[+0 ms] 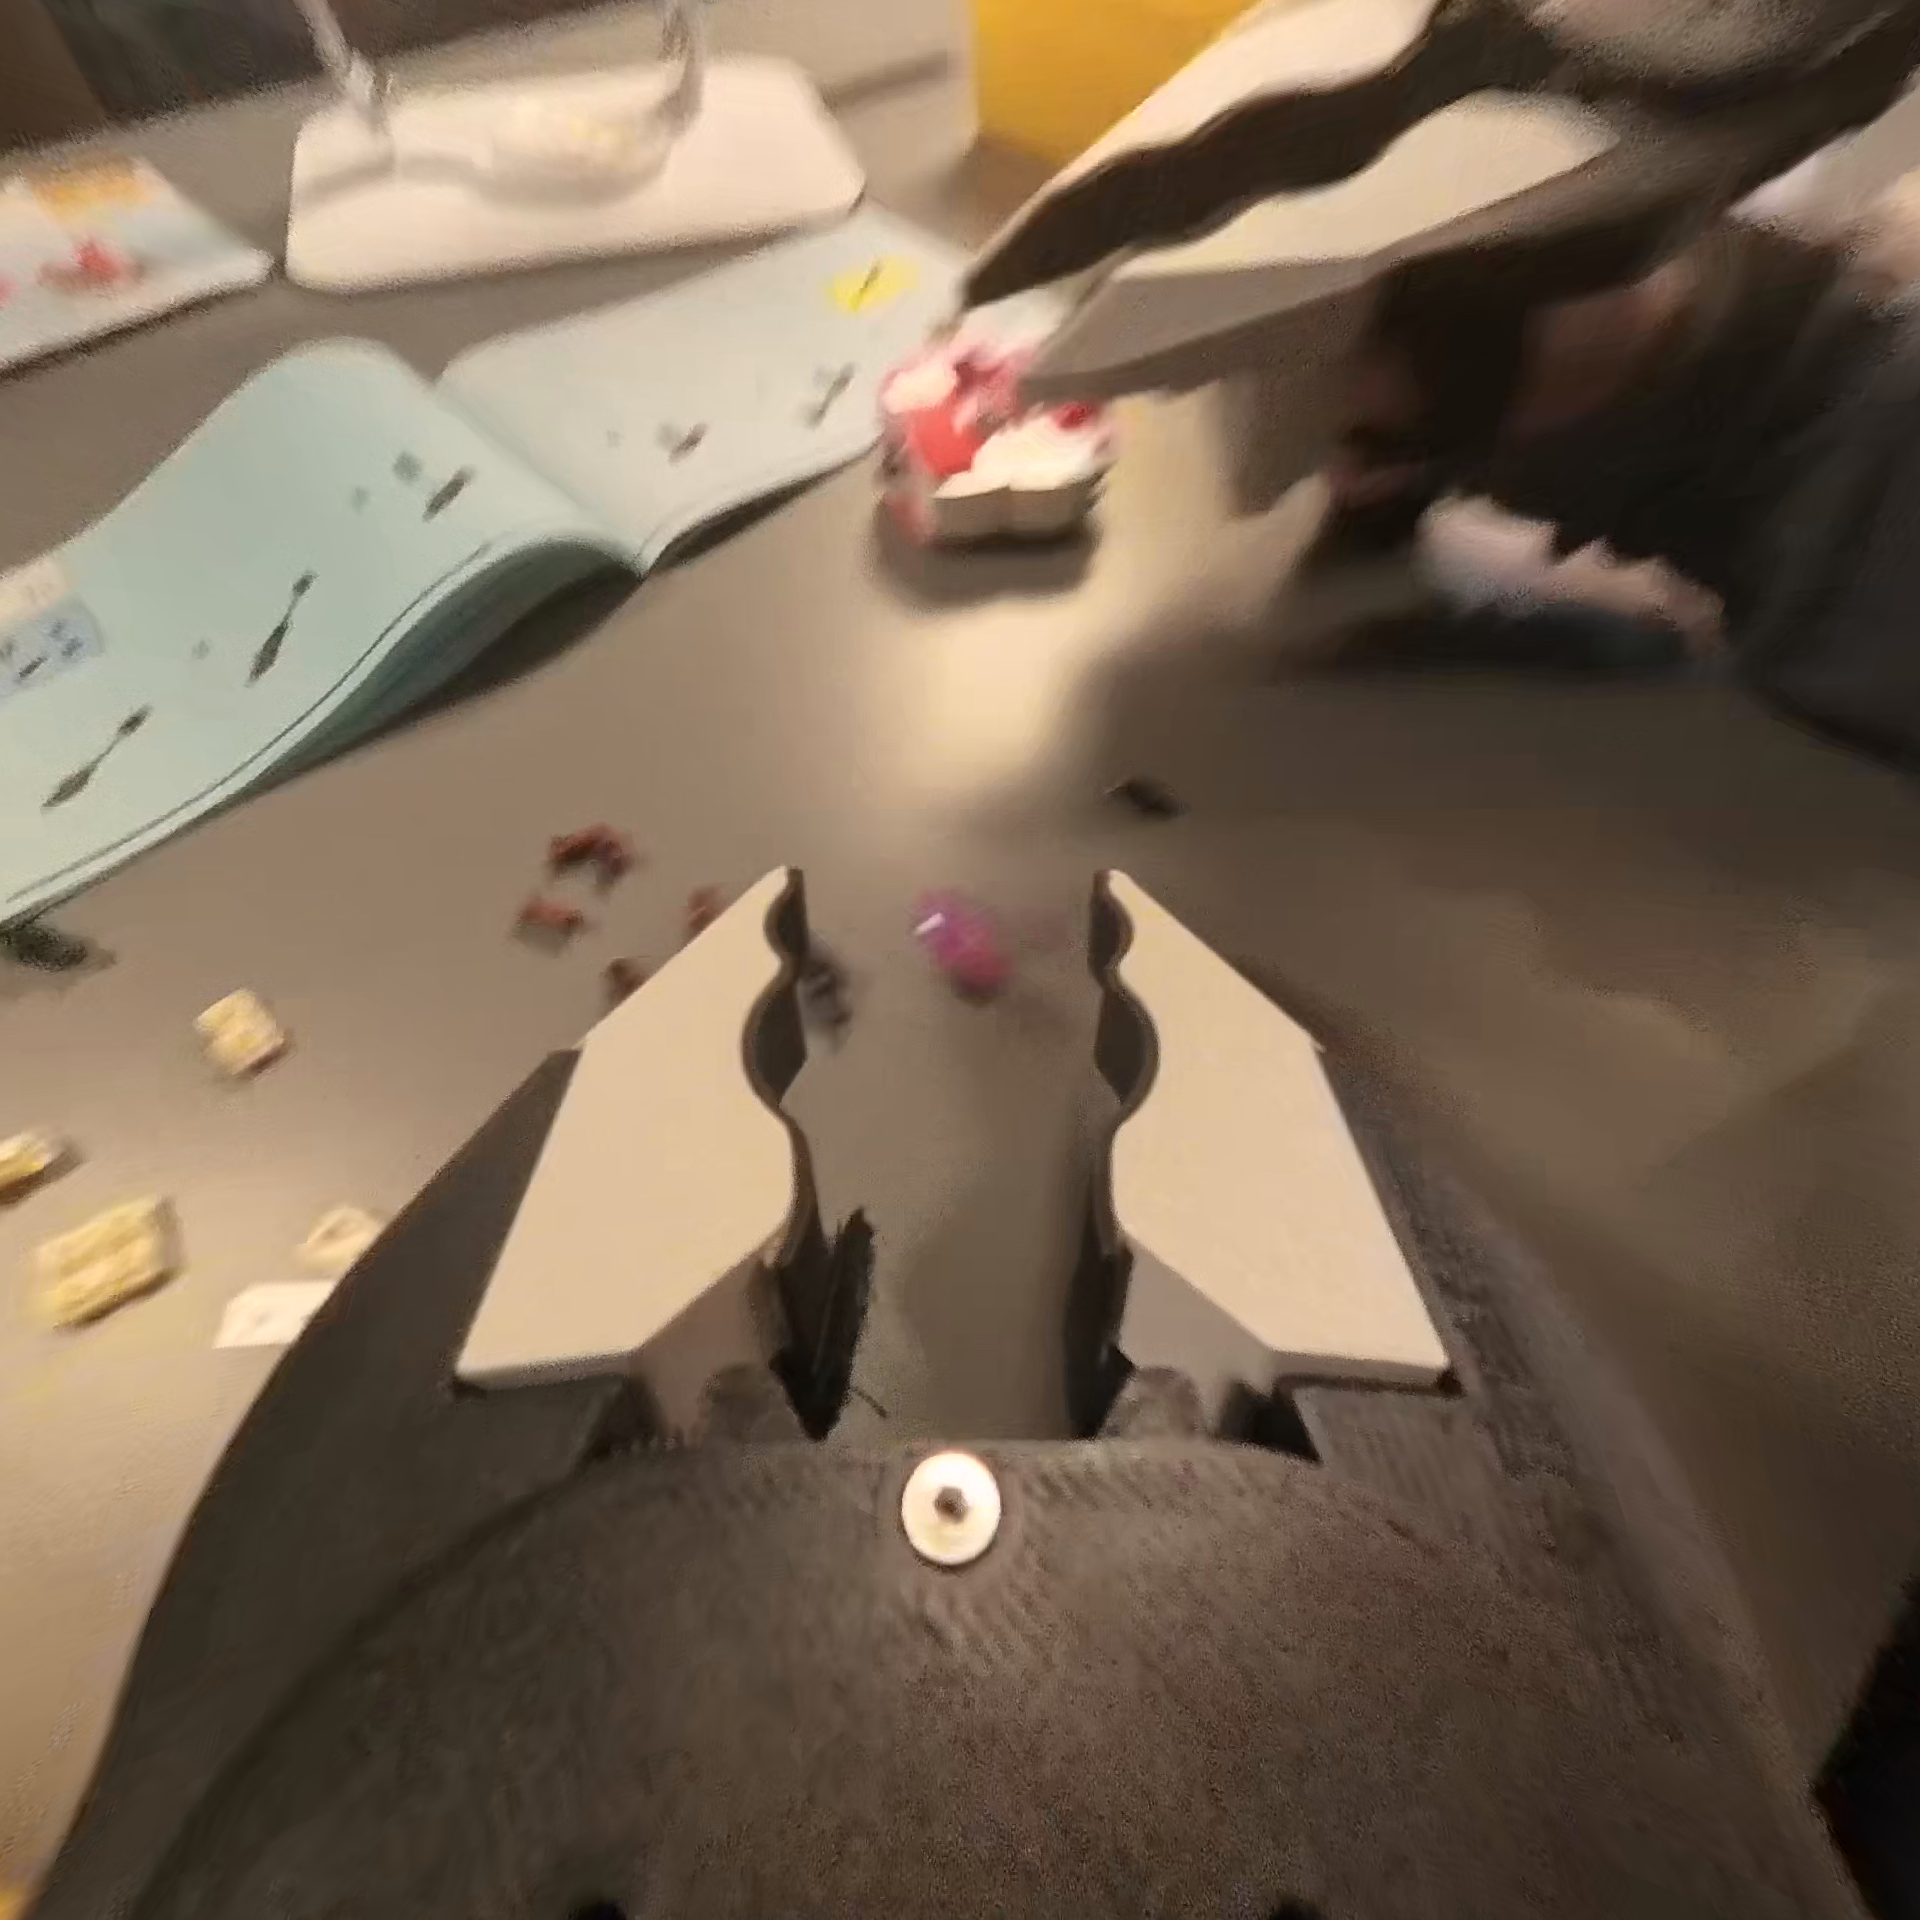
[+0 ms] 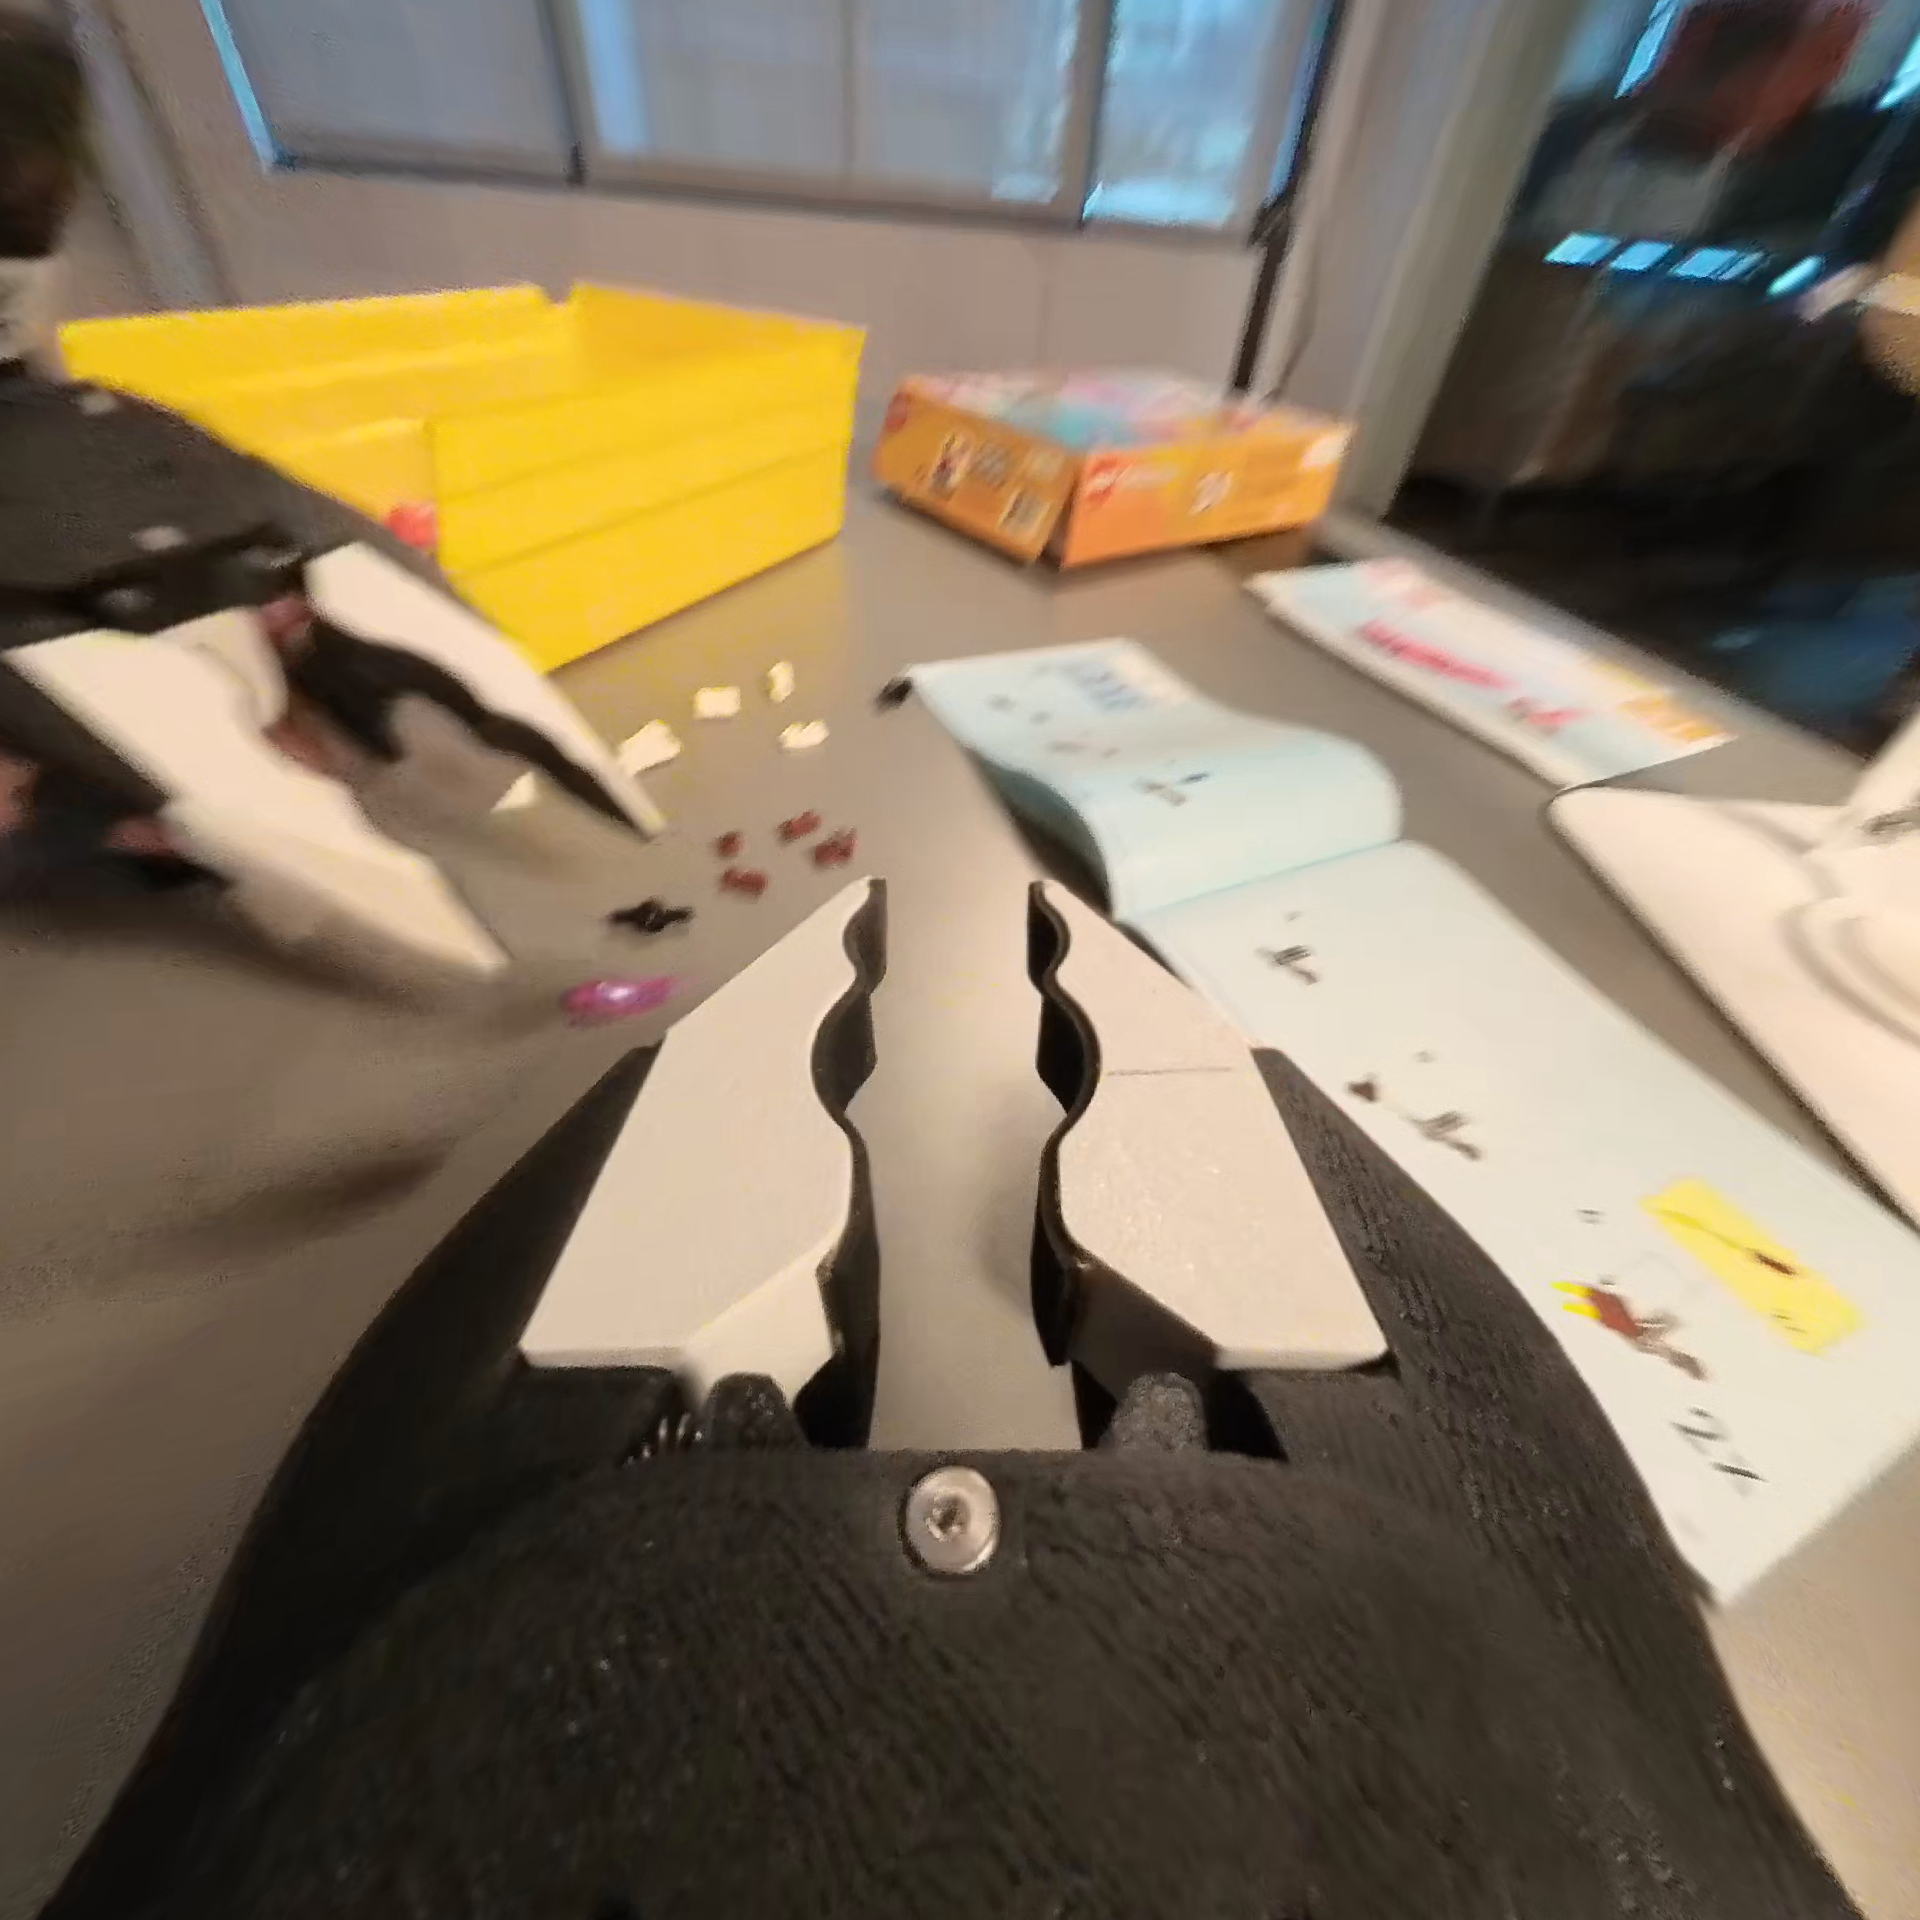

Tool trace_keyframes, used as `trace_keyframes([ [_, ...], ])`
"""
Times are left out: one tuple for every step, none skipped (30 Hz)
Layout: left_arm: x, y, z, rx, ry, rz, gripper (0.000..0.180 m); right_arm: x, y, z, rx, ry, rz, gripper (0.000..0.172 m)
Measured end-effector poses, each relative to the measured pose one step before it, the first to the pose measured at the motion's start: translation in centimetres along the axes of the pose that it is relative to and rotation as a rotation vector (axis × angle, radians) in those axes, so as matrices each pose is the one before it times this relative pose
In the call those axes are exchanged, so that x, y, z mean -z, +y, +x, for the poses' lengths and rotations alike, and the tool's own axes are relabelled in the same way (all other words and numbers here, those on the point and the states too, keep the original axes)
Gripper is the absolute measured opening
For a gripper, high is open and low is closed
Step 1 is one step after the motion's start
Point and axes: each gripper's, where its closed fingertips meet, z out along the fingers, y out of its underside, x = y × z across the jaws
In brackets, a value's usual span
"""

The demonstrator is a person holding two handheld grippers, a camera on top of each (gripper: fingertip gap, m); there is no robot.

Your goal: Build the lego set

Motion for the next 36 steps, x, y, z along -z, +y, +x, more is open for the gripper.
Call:
trace_keyframes([
  [-0.094,-0.988,1.811,0.0030,0.0517,0.0521,0.048,0.228,-0.457,0.671,0.0072,0.0437,0.0372,0.022],
  [-0.443,-0.558,1.955,-0.0009,0.0645,0.0230,0.042,0.162,-0.309,0.612,0.0010,0.0384,0.0261,0.017],
  [-0.771,0.032,1.523,-0.0014,0.0475,-0.0177,0.037,0.114,-0.291,0.646,0.0009,0.0420,0.0228,0.015],
  [-0.934,0.458,0.634,0.0009,0.0054,-0.0481,0.036,0.111,-0.317,0.575,0.0078,0.0414,0.0255,0.013],
  [-0.876,0.583,0.043,-0.0043,-0.0215,-0.0551,0.033,0.138,-0.327,0.449,0.0105,0.0355,0.0266,0.010],
  [-0.711,0.422,-0.242,-0.0058,-0.0298,-0.0411,0.030,0.132,-0.264,0.343,0.0123,0.0301,0.0216,0.009],
  [-0.518,0.230,-0.304,0.0009,-0.0284,-0.0263,0.030,0.106,-0.167,0.257,0.0125,0.0244,0.0135,0.008],
  [-0.365,0.034,-0.187,0.0049,-0.0142,-0.0166,0.028,0.062,-0.084,0.108,0.0131,0.0135,0.0068,0.007],
  [-0.274,-0.099,-0.159,0.0063,-0.0089,-0.0063,0.026,0.009,-0.030,0.038,0.0097,0.0083,0.0018,0.007],
  [-0.223,-0.109,-0.163,0.0040,-0.0091,-0.0025,0.025,-0.038,0.023,0.011,0.0063,0.0037,-0.0018,0.007],
  [-0.180,-0.024,-0.181,-0.0022,-0.0109,-0.0057,0.024,-0.058,0.053,-0.069,0.0029,-0.0029,-0.0042,0.007],
  [-0.180,0.074,-0.202,-0.0064,-0.0140,-0.0100,0.022,-0.066,0.063,-0.070,0.0000,-0.0046,-0.0050,0.007],
  [-0.132,0.114,-0.151,-0.0090,-0.0128,-0.0109,0.021,-0.032,0.055,0.008,-0.0017,-0.0012,-0.0033,0.007],
  [-0.125,0.154,-0.017,-0.0114,-0.0057,-0.0124,0.017,-0.015,-0.016,0.008,-0.0057,-0.0026,0.0008,0.007],
  [-0.111,0.147,0.018,-0.0084,-0.0034,-0.0123,0.017,0.007,-0.046,-0.018,-0.0139,-0.0063,0.0037,0.006],
  [-0.079,0.122,-0.022,-0.0062,-0.0073,-0.0095,0.017,-0.014,-0.018,-0.090,-0.0222,-0.0135,0.0017,0.006],
  [-0.009,-0.012,-0.024,-0.0066,-0.0063,-0.0003,0.017,-0.041,0.070,-0.158,-0.0276,-0.0202,-0.0051,0.007],
  [0.000,0.010,-0.031,-0.0052,-0.0061,-0.0004,0.017,-0.051,0.135,-0.143,-0.0269,-0.0188,-0.0104,0.008],
  [-0.012,0.001,0.000,-0.0018,-0.0020,-0.0001,0.017,-0.061,0.175,-0.189,-0.0220,-0.0215,-0.0134,0.009],
  [0.007,0.007,-0.019,0.0008,-0.0011,0.0000,0.016,-0.081,0.211,-0.226,-0.0191,-0.0215,-0.0161,0.009],
  [0.009,0.016,-0.010,0.0020,0.0018,-0.0005,0.015,-0.083,0.274,-0.296,-0.0171,-0.0248,-0.0206,0.009],
  [0.024,0.052,-0.018,0.0023,0.0025,-0.0016,0.011,-0.104,0.372,-0.492,-0.0202,-0.0380,-0.0287,0.009],
  [0.045,0.068,-0.027,0.0010,0.0026,-0.0013,0.008,-0.119,0.467,-0.598,-0.0286,-0.0469,-0.0360,0.010],
  [0.071,0.070,-0.038,-0.0018,0.0018,-0.0007,0.008,-0.130,0.478,-0.636,-0.0364,-0.0514,-0.0355,0.010],
  [0.081,0.081,-0.042,-0.0052,0.0025,-0.0010,0.008,-0.120,0.499,-0.785,-0.0456,-0.0633,-0.0351,0.010],
  [0.136,0.100,-0.117,-0.0131,-0.0016,-0.0013,0.008,-0.101,0.546,-0.852,-0.0568,-0.0717,-0.0349,0.010],
  [0.208,0.070,-0.129,-0.0341,-0.0064,0.0057,0.007,-0.121,0.486,-0.767,-0.0702,-0.0707,-0.0253,0.013],
  [0.424,-0.254,-0.271,-0.0494,-0.0261,0.0328,0.007,-0.087,0.232,-0.616,-0.0807,-0.0671,-0.0069,0.018],
  [0.761,-0.747,-0.415,-0.0574,-0.0422,0.0623,0.007,-0.010,-0.098,-0.715,-0.0809,-0.0755,0.0135,0.021],
  [0.888,-1.124,-0.138,-0.0721,-0.0254,0.0768,0.007,0.068,-0.196,-0.913,-0.0750,-0.0850,0.0173,0.021],
  [0.848,-0.964,-0.607,-0.0643,-0.0551,0.0627,0.007,0.076,-0.094,-0.814,-0.0607,-0.0725,0.0077,0.021],
  [0.652,-0.680,-0.639,-0.0643,-0.0521,0.0451,0.007,0.023,0.117,-0.511,-0.0372,-0.0440,-0.0064,0.021],
  [0.414,-0.441,-0.006,-0.0655,-0.0074,0.0360,0.007,-0.051,0.390,-0.284,-0.0170,-0.0222,-0.0222,0.020],
  [0.270,-0.135,-0.281,-0.0404,-0.0275,0.0182,0.006,-0.130,0.533,-0.257,-0.0074,-0.0156,-0.0316,0.019],
  [0.211,-0.136,-0.137,-0.0326,-0.0165,0.0136,0.006,-0.212,0.563,-0.360,-0.0088,-0.0204,-0.0340,0.017],
  [0.197,-0.343,0.277,-0.0332,0.0120,0.0245,0.006,-0.261,0.449,-0.305,-0.0107,-0.0183,-0.0265,0.017],
])
